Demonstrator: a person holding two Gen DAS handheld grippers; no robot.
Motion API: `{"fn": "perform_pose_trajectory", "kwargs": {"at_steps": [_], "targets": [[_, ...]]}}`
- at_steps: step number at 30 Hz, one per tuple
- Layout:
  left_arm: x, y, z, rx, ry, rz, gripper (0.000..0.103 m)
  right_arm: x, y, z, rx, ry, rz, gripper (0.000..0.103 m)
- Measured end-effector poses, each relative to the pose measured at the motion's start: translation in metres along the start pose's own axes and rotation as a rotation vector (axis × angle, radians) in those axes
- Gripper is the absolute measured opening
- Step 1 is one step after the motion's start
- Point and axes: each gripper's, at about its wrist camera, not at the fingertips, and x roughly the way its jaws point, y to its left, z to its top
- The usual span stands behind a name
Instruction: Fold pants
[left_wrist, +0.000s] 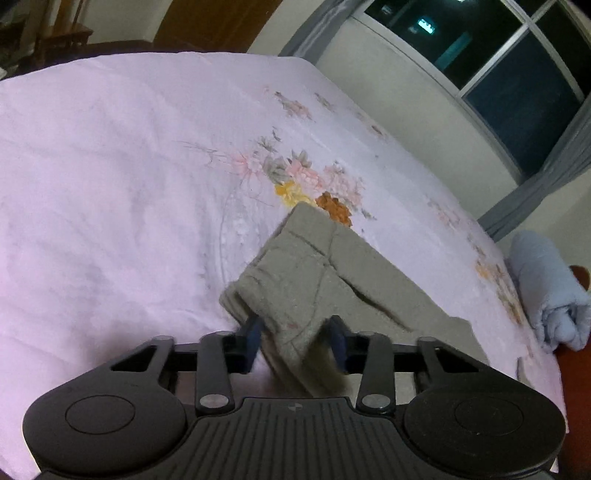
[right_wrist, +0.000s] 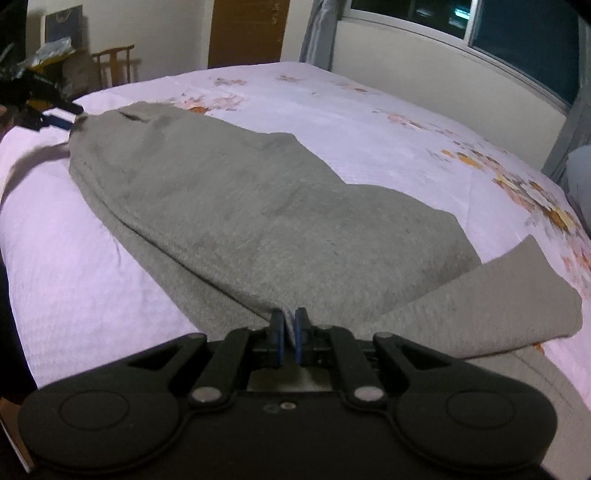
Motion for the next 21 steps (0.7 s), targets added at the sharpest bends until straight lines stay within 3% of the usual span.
{"fn": "perform_pose_trajectory", "kwargs": {"at_steps": [4,12,16,18,21], "targets": [[-0.005,-0.007,0.003,-0.005,-0.034,0.000,0.023,-0.005,0.000,-0.004,-0.001,-0.012,0.004,0.000],[-0.026,-0.025,0.025,0.063,-0.068,-0.043,0.022,-0.021,-0.003,0.003,-0.019,-0.057,0.008,0.000],[-0.034,-0.028,0.028,0.100,-0.098,-0.051,0.022,-0.046,-0.002,0.010,-0.015,-0.120,-0.013,0.000],[-0.020,-0.021,0.025,0.107,-0.057,-0.012,0.022,-0.050,0.001,0.006,-0.029,-0.114,-0.002,0.000],[0.017,0.005,0.012,0.067,0.063,0.051,0.022,-0.026,0.014,-0.011,-0.080,-0.020,0.011,0.000]]}}
